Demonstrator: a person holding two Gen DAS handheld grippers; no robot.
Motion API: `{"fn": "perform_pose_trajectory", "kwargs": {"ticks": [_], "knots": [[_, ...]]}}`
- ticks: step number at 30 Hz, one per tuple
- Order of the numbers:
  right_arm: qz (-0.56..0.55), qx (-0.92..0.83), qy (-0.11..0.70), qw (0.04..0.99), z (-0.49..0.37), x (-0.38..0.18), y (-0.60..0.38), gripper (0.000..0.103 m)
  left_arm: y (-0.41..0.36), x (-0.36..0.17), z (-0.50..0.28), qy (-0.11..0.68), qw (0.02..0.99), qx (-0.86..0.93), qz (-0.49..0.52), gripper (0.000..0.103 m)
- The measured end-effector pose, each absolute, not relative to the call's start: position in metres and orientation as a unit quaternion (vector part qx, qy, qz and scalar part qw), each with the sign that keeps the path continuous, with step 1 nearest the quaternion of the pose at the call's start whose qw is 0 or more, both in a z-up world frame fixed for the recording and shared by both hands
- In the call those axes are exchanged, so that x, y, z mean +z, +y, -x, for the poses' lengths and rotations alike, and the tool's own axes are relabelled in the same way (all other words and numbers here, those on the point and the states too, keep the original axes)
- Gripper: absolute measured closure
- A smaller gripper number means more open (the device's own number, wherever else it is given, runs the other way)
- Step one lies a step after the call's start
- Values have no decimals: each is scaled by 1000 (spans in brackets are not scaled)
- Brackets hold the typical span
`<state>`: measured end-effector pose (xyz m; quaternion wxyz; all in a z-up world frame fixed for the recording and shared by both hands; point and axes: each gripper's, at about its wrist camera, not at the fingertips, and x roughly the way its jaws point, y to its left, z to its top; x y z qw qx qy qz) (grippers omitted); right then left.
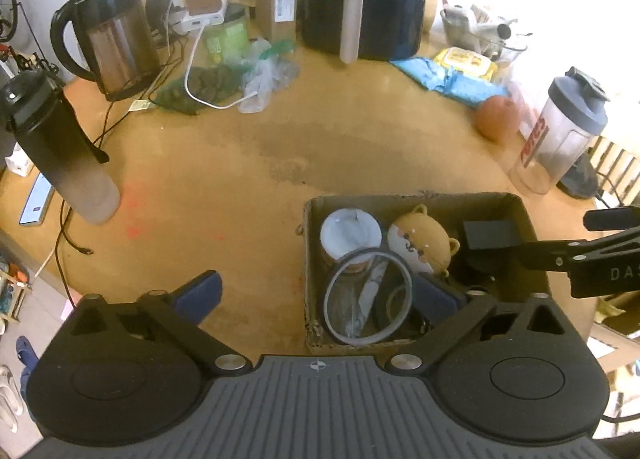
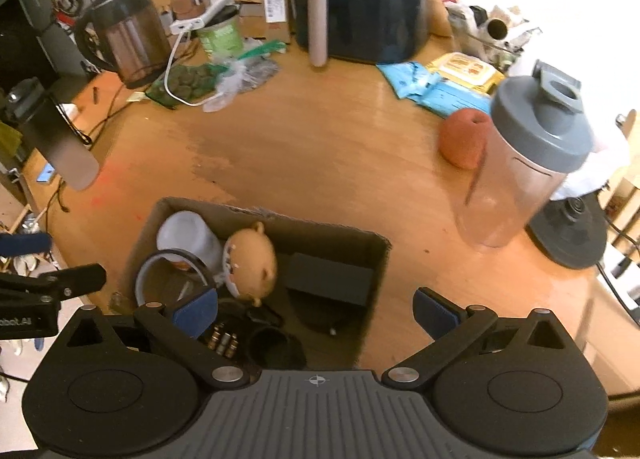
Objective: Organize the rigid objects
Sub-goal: 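Withdraw both grippers upward from the box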
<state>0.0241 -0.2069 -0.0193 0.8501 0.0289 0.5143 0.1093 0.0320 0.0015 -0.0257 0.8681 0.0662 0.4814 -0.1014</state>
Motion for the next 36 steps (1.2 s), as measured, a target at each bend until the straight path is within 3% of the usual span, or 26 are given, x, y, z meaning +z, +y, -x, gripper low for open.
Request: {"fn": "perform_pose_trajectory", "kwargs": {"ticks": [36], "knots": [[8, 81, 633, 770, -2, -54, -207, 0, -16, -60, -16, 588, 793, -117, -109, 0]]}}
